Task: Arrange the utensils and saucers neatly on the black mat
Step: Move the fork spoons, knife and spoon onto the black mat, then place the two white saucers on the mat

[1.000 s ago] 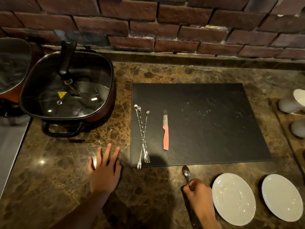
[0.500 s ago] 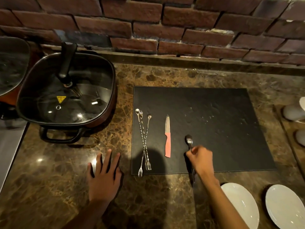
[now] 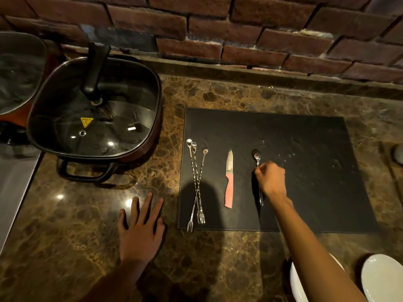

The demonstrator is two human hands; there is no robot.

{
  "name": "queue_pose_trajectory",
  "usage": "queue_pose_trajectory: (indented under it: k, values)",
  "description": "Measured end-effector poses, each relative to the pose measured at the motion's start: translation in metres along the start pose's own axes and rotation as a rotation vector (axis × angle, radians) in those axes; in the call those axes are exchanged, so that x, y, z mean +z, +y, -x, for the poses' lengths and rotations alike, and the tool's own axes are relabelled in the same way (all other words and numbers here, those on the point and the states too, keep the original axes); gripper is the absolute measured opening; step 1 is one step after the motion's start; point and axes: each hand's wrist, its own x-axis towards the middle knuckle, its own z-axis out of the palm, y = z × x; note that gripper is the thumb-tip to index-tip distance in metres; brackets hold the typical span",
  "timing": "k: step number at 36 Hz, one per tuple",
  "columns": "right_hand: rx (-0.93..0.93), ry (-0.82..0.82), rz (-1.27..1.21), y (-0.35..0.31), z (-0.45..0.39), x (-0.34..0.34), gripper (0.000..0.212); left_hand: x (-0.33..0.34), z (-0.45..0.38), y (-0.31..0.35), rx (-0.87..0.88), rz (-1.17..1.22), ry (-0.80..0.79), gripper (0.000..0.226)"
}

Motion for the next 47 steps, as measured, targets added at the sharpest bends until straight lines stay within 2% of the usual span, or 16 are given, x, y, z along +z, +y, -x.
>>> queue_pose_trajectory:
  k: [6, 12, 16, 21, 25, 33, 37, 43, 47]
  values:
    - [-0.022, 0.020, 0.030, 0.008, 0.003, 0.004, 0.018, -0.004, 0.001, 0.001, -0.001, 0.008, 0.003, 0.058]
    - [-0.035, -0.004, 0.101, 0.013, 0.007, -0.011, 0.033, -0.001, 0.002, 0.000, 0.009, 0.033, 0.035, 0.058]
    - [-0.065, 0.058, 0.034, 0.022, 0.036, -0.027, 0.024, 0.001, 0.000, -0.001, 0.021, 0.058, 0.020, 0.058]
    - [-0.044, 0.011, 0.032, 0.045, 0.090, -0.048, 0.027, -0.003, 0.003, -0.001, 0.031, 0.083, 0.019, 0.059]
    - [0.009, -0.043, 0.038, 0.069, 0.132, -0.063, 0.023, -0.005, 0.003, -0.003, 0.026, 0.128, -0.048, 0.058]
    - [0.039, -0.024, 0.074, 0.111, 0.192, -0.085, 0.017, -0.011, 0.038, 0.004, 0.015, 0.131, -0.168, 0.071]
    - [0.045, 0.005, 0.085, 0.127, 0.205, -0.091, 0.026, -0.006, 0.056, 0.015, -0.031, 0.131, -0.208, 0.075]
    - [0.057, -0.006, 0.077, 0.149, 0.204, -0.097, 0.020, -0.011, 0.080, 0.048, -0.111, 0.156, -0.263, 0.081]
    - [0.073, -0.030, 0.080, 0.165, 0.192, -0.100, 0.024, -0.014, 0.095, 0.074, -0.197, 0.183, -0.266, 0.081]
